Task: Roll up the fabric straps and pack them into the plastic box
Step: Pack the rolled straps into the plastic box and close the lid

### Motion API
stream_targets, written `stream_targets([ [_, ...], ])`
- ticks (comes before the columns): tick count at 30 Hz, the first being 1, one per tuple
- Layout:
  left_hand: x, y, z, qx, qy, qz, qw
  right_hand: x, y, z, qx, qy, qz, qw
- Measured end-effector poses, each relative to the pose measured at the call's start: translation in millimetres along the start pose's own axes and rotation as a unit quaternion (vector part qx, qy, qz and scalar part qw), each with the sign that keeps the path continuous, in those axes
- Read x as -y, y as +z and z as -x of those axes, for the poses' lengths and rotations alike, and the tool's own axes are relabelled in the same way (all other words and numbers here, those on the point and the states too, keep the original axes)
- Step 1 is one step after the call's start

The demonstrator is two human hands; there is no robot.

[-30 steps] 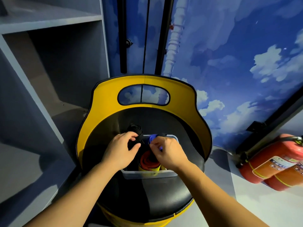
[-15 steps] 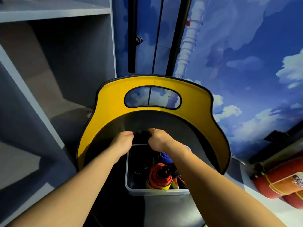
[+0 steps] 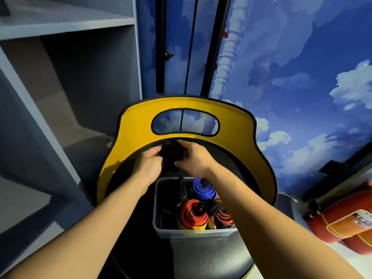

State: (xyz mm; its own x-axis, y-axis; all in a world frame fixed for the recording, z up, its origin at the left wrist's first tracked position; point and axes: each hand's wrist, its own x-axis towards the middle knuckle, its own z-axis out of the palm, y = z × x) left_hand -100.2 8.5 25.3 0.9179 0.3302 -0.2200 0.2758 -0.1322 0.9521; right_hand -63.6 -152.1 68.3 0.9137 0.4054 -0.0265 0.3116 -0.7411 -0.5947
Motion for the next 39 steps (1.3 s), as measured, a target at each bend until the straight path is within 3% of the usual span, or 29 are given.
stream_targets([
  [8,-39.1,8.6,71.8,0.024,0.063,-0.026,0.997,-2.1,-32.3,57.2,-0.097,-0.043,0.014,0.994],
  [19,-24.9,35.5,124.7,0.101,0.086,-0.045,0.99,-33.2,-65.6,132.6,-0.081,0.018,-0.126,0.989],
  [26,-18.8,59.7,129.1,0.171,0.081,-0.006,0.982,-56.6,-57.2,139.3,-0.106,0.05,-0.135,0.984],
  [30,-17.4,63.1,118.0,0.168,0.088,-0.005,0.982,-67.1,-54.2,131.3,-0.116,0.043,-0.159,0.979],
  [39,6.8,49.0,77.9,0.093,0.15,-0.162,0.971,-91.0,-67.9,120.5,-0.201,0.085,-0.217,0.951],
])
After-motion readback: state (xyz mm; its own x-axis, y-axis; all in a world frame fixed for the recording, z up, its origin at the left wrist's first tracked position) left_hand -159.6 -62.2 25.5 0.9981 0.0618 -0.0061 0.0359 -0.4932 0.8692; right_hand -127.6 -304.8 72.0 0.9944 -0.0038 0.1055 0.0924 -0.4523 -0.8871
